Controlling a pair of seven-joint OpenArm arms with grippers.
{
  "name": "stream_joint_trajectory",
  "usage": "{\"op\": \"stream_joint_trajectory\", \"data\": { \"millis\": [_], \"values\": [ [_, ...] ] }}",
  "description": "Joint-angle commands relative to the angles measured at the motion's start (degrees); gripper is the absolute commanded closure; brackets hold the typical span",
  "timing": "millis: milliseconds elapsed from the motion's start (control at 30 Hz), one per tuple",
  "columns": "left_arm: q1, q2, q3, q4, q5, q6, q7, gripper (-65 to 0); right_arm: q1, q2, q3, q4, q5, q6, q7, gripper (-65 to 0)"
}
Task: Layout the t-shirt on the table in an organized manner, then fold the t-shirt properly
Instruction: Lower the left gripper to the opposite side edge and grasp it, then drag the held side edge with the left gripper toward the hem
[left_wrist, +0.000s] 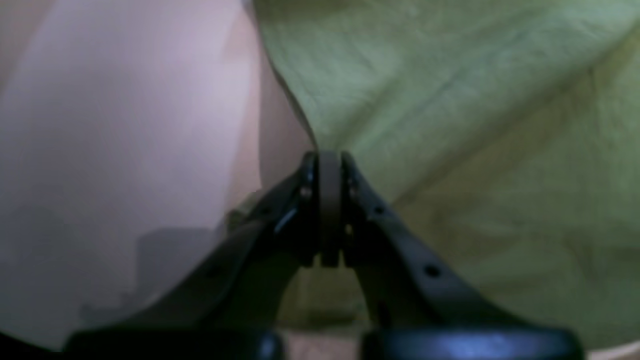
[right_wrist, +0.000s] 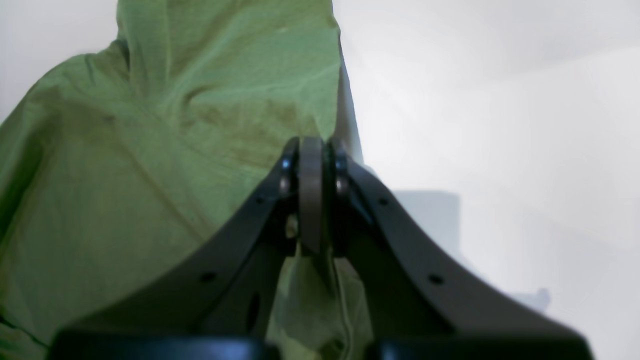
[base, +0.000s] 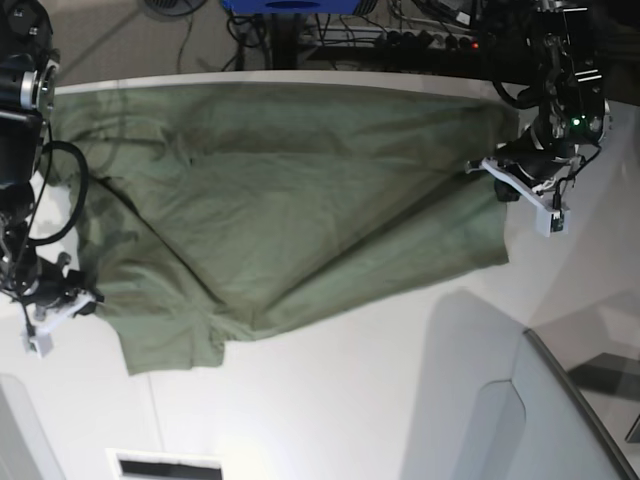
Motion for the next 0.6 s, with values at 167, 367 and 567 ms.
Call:
{"op": "stream_joint_trajectory", "data": {
  "millis": [167,367,567],
  "values": [
    [1.9,-0.6,-0.6,7.3,-0.1,0.0,2.4,-45.7,1.6,1.0,0.1,0.8,0.9,0.3,1.1,0.0],
    [-3.5,-0.5,-6.4,6.5,-0.1,0.0,2.5,-48.5,1.6,1.0,0.1,0.9,0.9,0.3,1.1,0.0],
    [-18.2,-3.9,-9.4,-11.7,0.0,0.0,2.1,-48.5,1.6,1.1,0.1,1.1,0.9,0.3,1.1,0.0]
  ]
}}
